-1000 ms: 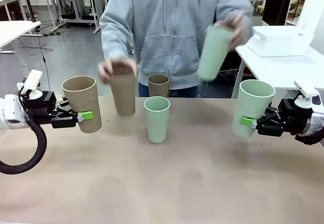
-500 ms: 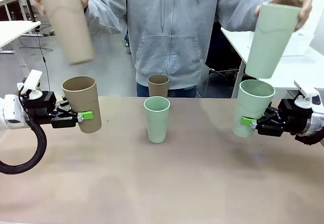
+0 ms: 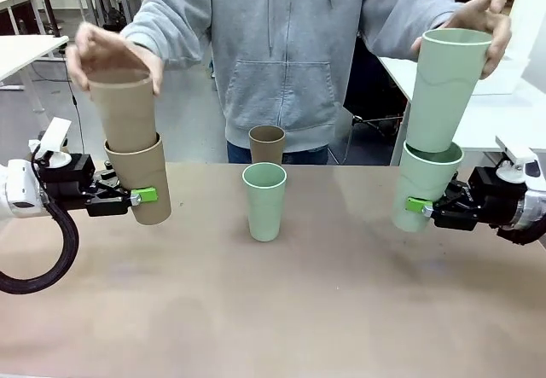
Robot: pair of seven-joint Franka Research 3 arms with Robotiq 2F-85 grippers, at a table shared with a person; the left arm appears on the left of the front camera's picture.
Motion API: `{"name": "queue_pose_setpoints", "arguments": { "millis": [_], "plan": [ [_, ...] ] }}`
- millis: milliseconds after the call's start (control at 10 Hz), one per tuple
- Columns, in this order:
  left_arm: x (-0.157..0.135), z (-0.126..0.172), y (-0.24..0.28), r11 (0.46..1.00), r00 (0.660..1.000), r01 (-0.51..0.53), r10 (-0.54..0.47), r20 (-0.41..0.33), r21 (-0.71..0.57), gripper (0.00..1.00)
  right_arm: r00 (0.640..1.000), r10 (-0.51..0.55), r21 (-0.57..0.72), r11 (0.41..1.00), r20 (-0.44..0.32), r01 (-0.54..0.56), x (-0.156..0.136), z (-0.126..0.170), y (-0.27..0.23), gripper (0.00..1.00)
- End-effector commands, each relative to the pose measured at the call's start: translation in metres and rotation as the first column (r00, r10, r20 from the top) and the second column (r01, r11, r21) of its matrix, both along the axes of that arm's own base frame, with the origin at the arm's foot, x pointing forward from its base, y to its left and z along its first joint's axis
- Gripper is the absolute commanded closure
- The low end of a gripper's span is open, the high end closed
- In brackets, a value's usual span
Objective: Stack the cups and store them in the basket.
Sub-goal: Place the stack of Reusable plastic cups into the Pantry Basket.
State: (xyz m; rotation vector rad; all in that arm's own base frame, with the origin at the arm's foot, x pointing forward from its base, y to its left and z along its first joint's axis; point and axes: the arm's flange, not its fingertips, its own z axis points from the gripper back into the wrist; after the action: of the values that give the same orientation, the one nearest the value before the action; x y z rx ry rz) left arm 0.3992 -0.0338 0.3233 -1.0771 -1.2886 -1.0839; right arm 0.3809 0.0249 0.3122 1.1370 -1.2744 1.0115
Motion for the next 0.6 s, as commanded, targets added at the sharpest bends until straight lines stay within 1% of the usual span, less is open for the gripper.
{"name": "queue_pose_setpoints", "arguments": {
  "millis": [0, 500],
  "plan": [
    [-0.0004, 0.0031, 0.0008, 1.0, 1.0, 0.001, -0.001, 0.007, -0.004, 0.16, 1.0, -0.002, -0.001, 1.0, 0.008, 0.002, 0.0002, 0.0032, -0.0009, 0.16],
    [-0.0004, 0.0031, 0.0008, 1.0, 1.0, 0.001, -0.001, 0.007, -0.004, 0.16, 1.0, -0.002, -0.001, 1.0, 0.008, 0.002, 0.0002, 0.0032, -0.0009, 0.16]
  ]
}}
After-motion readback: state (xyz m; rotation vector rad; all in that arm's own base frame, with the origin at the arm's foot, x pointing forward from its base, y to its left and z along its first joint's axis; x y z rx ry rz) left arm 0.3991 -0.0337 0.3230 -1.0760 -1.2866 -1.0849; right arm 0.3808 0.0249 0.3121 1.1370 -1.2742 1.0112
